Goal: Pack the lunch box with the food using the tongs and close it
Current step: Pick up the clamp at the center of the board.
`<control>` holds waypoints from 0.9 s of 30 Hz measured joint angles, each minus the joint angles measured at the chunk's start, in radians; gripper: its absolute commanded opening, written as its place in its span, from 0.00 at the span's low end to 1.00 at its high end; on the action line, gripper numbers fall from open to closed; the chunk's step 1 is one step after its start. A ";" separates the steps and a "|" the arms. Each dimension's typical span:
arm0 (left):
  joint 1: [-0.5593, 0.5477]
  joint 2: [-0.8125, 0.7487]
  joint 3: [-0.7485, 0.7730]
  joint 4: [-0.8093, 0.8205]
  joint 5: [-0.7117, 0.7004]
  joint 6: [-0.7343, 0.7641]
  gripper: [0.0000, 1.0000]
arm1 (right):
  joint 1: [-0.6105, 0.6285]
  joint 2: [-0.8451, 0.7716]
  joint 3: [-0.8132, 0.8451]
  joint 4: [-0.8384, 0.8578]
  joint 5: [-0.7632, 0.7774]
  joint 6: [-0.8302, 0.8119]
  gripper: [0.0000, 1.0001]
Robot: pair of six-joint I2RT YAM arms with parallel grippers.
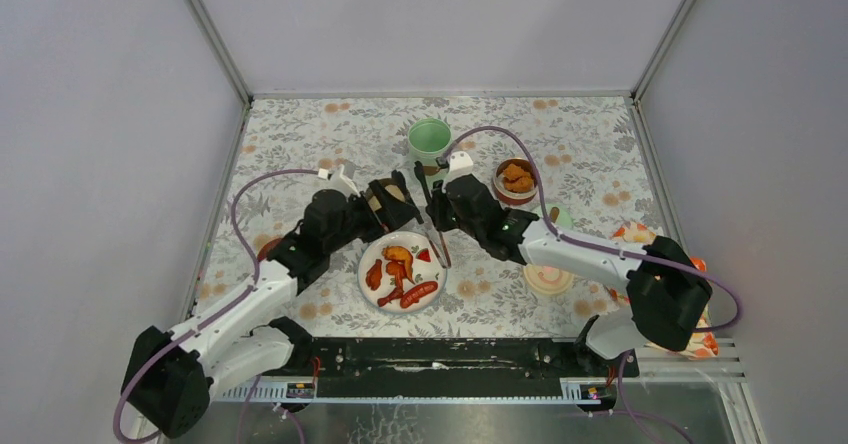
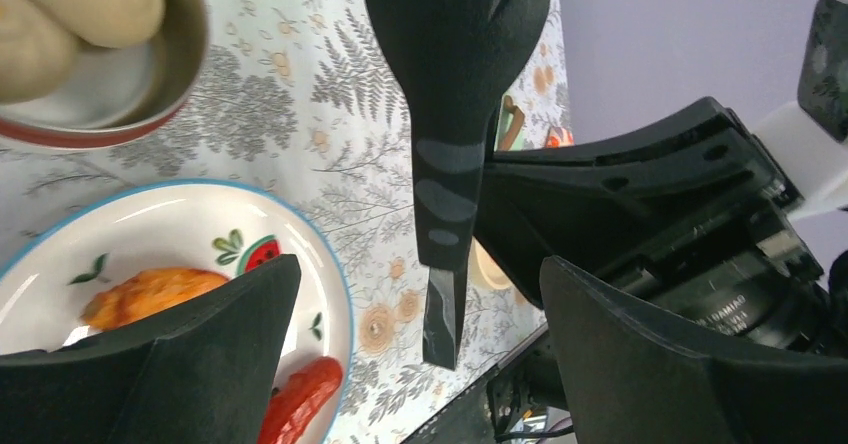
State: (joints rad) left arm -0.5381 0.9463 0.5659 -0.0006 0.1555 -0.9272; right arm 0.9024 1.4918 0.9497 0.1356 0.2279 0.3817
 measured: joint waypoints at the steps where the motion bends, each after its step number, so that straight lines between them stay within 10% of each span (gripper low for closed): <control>1: -0.013 0.019 0.000 0.023 -0.007 -0.009 0.95 | 0.000 -0.018 -0.008 -0.009 0.000 0.001 0.05; 7: -0.088 0.145 0.000 0.162 -0.038 -0.069 0.79 | 0.000 -0.093 -0.046 -0.048 0.019 0.001 0.04; 17: -0.171 0.257 0.007 0.342 -0.068 -0.143 0.00 | 0.000 -0.153 -0.072 -0.125 0.072 0.008 0.00; 27: -0.236 0.273 0.007 0.399 -0.138 -0.190 0.00 | 0.000 -0.224 -0.093 -0.200 0.202 0.084 0.00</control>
State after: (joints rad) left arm -0.7738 1.2194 0.5732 0.3988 0.0174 -1.1172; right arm 0.9024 1.2682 0.8562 -0.0643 0.4301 0.4660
